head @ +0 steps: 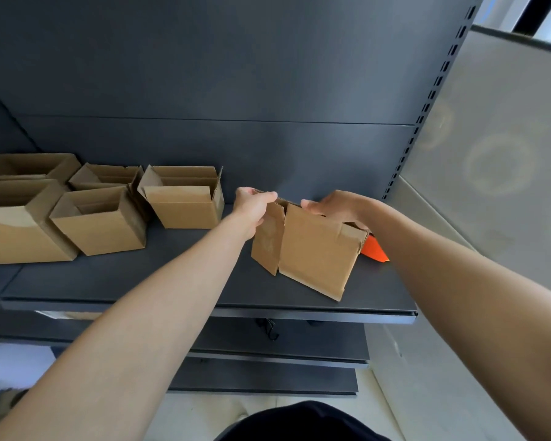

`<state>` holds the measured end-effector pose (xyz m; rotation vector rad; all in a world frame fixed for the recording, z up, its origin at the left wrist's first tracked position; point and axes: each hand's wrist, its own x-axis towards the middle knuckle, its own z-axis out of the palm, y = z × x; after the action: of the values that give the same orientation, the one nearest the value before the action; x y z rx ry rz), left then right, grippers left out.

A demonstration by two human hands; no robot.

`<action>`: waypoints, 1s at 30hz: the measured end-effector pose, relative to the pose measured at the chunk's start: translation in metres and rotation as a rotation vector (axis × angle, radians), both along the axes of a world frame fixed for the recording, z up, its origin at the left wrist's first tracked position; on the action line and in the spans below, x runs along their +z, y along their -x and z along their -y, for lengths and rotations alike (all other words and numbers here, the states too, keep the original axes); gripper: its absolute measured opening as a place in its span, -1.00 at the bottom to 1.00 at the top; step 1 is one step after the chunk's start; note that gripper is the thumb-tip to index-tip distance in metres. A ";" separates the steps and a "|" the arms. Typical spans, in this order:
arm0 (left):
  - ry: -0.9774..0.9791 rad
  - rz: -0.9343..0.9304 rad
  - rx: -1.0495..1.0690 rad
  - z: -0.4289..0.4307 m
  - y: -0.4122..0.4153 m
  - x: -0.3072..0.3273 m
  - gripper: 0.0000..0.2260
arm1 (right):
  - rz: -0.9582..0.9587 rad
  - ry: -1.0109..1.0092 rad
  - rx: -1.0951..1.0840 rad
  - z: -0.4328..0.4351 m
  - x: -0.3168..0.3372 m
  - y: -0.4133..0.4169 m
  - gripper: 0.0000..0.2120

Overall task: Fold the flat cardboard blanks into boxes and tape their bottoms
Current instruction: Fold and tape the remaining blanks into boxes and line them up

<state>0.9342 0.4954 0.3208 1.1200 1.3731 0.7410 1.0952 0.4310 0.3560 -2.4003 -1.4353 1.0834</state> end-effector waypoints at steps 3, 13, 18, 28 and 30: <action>-0.008 -0.001 0.021 0.003 -0.002 0.001 -0.53 | -0.116 0.037 -0.002 0.004 0.001 -0.007 -0.34; 0.090 0.005 -0.066 0.026 -0.014 0.007 -0.25 | -0.201 0.017 -0.025 0.015 -0.006 -0.015 -0.47; 0.128 -0.003 -0.144 0.029 -0.015 0.010 -0.11 | -0.289 0.042 -0.070 0.018 -0.016 -0.026 -0.34; 0.180 0.133 -0.229 0.026 -0.008 0.004 -0.29 | -0.240 -0.079 -0.169 0.015 -0.017 -0.026 -0.43; 0.176 0.165 -0.266 0.027 -0.006 0.002 -0.31 | -0.144 -0.147 -0.172 0.014 -0.016 -0.022 -0.47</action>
<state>0.9397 0.4681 0.3228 1.0513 1.1017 0.4980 1.1173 0.4173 0.3396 -2.2456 -1.1941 1.0465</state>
